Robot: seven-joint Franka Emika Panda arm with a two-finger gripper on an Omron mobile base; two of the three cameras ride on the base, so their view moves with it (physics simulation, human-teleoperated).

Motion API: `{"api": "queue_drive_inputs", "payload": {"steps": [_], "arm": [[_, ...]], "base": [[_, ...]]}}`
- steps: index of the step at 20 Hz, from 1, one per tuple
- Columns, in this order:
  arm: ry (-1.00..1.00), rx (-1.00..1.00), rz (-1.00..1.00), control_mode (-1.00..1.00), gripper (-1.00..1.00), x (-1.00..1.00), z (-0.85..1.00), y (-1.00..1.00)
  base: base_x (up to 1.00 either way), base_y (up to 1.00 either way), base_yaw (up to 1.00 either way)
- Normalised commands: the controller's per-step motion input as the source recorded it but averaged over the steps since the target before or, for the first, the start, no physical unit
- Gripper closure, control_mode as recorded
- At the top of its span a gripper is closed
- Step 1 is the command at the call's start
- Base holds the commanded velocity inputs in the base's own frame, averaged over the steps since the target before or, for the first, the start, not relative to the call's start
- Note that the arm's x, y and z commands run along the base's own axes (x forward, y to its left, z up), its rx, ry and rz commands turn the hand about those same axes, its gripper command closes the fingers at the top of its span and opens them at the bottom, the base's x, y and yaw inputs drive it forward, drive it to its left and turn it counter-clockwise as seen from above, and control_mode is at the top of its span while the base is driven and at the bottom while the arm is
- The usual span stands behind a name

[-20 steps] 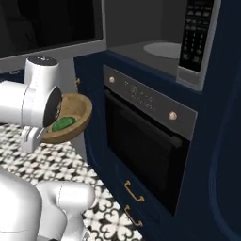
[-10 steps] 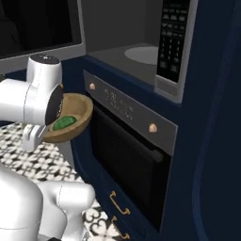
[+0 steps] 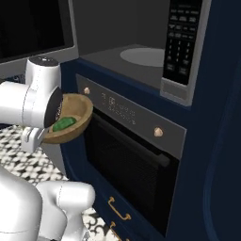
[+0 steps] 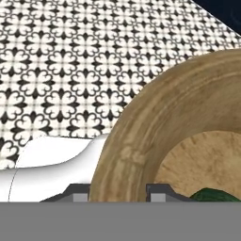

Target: Pick the broccoli from the sink and place it in the bowl. Then pick the bowl and place it in the microwave. Then close the microwave door and press the start button.

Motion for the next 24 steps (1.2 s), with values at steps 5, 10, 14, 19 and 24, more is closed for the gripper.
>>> {"api": "queue_drive_inputs", "payload": {"steps": [5,10,14,19,24], "arm": [[0.0,0.0,0.0,1.0,1.0,0.0,0.0,0.0],[0.0,0.0,-0.03,-1.0,1.0,-0.03,0.12,0.0],[-0.16,-0.04,-0.07,-1.0,1.0,-0.11,0.54,0.0],[-0.32,-0.08,-0.07,-1.0,1.0,-0.01,0.68,0.0],[-0.29,-0.03,-0.13,-1.0,1.0,0.0,0.54,-0.03]], "base": [[0.41,0.04,-0.06],[0.0,0.0,0.0],[0.0,0.0,0.0],[0.0,0.0,0.0],[0.0,0.0,0.0]]}}
